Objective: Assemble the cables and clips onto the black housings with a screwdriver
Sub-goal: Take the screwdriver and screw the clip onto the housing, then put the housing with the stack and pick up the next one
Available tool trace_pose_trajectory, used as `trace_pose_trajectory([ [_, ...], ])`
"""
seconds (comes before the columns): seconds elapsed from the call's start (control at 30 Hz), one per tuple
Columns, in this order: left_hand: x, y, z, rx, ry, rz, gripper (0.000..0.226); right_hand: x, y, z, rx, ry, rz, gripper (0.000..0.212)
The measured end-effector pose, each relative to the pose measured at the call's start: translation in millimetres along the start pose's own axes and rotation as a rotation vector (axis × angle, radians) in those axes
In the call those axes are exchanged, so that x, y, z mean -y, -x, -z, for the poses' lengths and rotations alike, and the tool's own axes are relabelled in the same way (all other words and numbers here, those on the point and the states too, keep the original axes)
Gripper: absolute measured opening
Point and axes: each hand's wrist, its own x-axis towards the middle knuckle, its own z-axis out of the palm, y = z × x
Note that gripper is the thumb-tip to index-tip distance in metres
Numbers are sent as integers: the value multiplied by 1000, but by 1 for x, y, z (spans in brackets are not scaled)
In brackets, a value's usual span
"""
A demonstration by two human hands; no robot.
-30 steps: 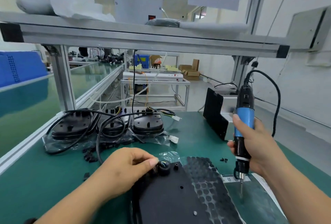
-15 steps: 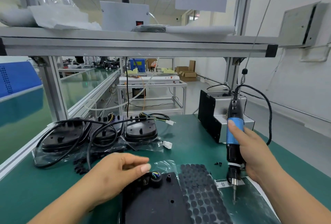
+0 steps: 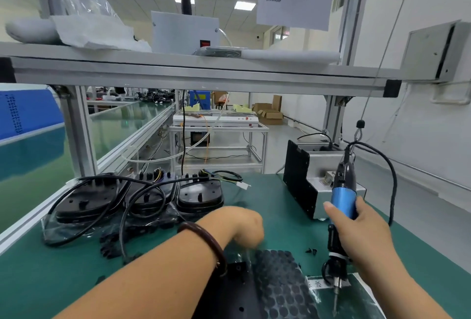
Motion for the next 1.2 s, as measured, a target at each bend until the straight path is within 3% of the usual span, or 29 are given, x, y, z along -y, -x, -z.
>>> trace_pose_trajectory([
  [0.07, 4, 0, 4, 49, -7, -22, 35, 1, 0, 1, -5, 37, -4, 30],
  [0.2, 13, 3, 8, 133, 60, -32, 35, 1, -1, 5, -12, 5, 11, 9],
  [0.3, 24, 3, 5, 119, 183, -43, 30, 5, 3, 8, -97, 161, 98, 33],
  [0.37, 32, 1, 0, 124, 278, -43, 30, 18, 15, 5, -147, 165, 288, 37],
  [0.43, 39, 1, -6, 119, 403, -42, 32, 35, 28, -8, 40, 132, 461, 15],
  [0.53, 48, 4, -15, 71, 615, -45, 34, 44, 39, -39, 489, 395, 453, 15],
  [0.6, 53, 6, -19, 61, 822, -32, 34, 42, 38, -55, 565, 596, 472, 15],
  [0.87, 54, 11, -13, -46, 1213, 12, 31, 32, 34, -67, 450, 698, 579, 25],
  [1.03, 48, 11, -8, -94, 1191, -27, 31, 39, 30, -64, 412, 636, 638, 23],
  [1.2, 44, 9, -10, -159, 1135, -110, 35, 46, 23, -64, 454, 789, 658, 28],
])
